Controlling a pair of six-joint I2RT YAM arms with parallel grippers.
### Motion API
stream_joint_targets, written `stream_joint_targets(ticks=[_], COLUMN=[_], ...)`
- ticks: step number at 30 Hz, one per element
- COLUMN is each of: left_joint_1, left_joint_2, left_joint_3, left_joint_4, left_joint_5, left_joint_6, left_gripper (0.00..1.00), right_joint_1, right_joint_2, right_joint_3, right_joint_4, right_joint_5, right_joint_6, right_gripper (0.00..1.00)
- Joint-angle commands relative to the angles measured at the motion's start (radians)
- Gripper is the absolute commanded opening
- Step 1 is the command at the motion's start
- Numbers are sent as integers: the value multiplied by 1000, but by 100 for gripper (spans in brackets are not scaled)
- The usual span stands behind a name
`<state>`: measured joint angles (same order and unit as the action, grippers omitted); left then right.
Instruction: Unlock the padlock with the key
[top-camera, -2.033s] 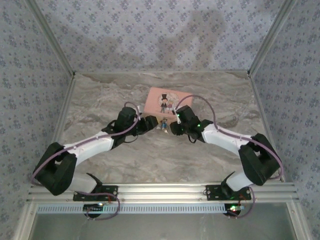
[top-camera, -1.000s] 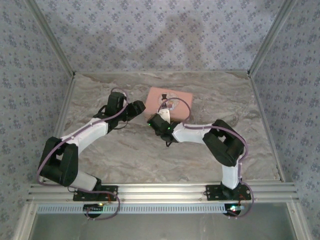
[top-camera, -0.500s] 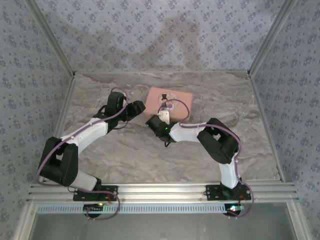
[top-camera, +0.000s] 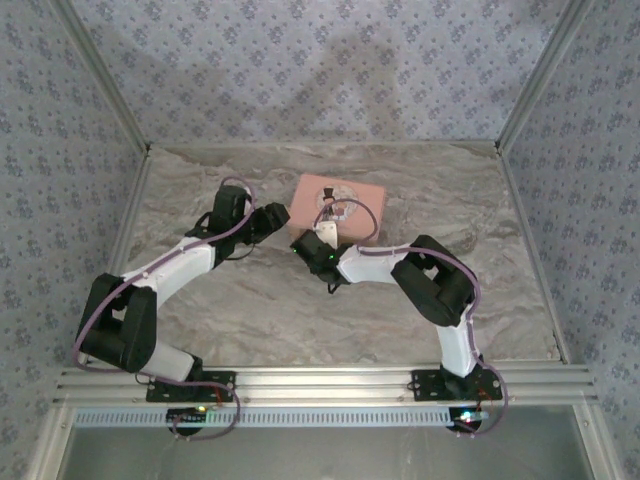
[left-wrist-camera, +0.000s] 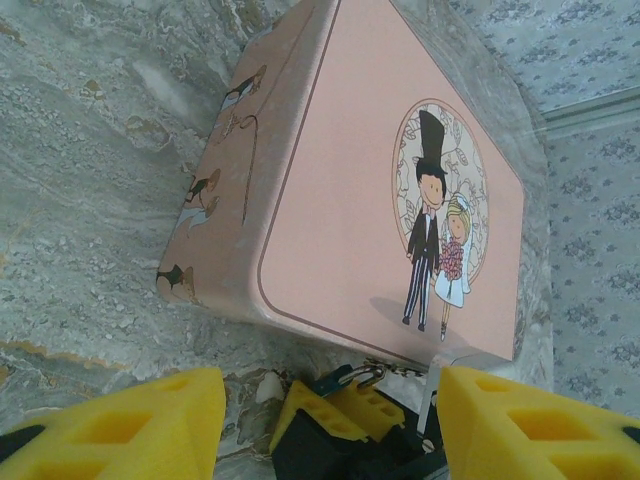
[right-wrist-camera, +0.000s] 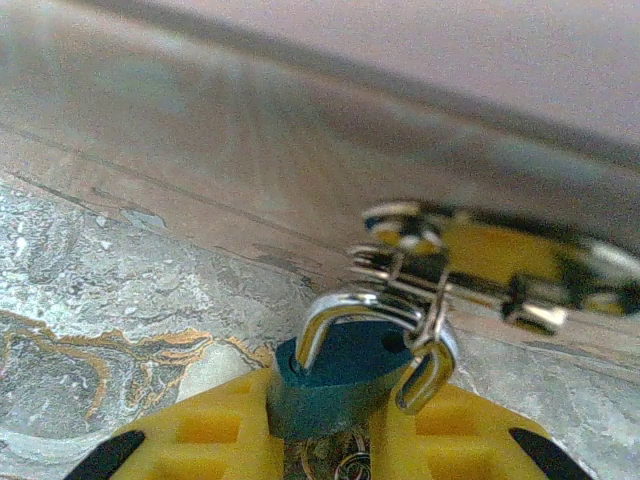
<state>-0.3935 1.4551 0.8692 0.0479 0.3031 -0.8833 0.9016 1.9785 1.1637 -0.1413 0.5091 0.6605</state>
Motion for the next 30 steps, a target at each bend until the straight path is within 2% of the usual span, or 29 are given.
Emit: stream_joint_targets(ticks=[1, 8, 14, 20, 24, 30], left_joint_1=[7, 10, 12, 13, 18, 30], left_joint_2=[-7, -5, 3, 20, 42, 93], left_joint_3=[-11, -17, -14, -4, 6, 25], left_joint_4=[18, 26, 38, 38, 32, 23], left_joint_5=[22, 23, 21, 20, 16, -1], left_joint_6=[-7, -8, -10, -3, 10, 52], left_gripper=[57, 57, 57, 57, 57, 57], right_joint_1=[2, 12, 7, -30, -74, -198], right_joint_2=[-1, -64, -155, -250, -300, -300], right_joint_3=[-31, -94, -164, -222, -218, -150], right_joint_4=[21, 63, 112, 118, 27, -170], right_joint_5=[-16, -35, -118, -295, -435, -803], right_joint_6=[-22, -113, -194, -342, -444, -582], right_gripper=[19, 4, 1, 1, 1, 1])
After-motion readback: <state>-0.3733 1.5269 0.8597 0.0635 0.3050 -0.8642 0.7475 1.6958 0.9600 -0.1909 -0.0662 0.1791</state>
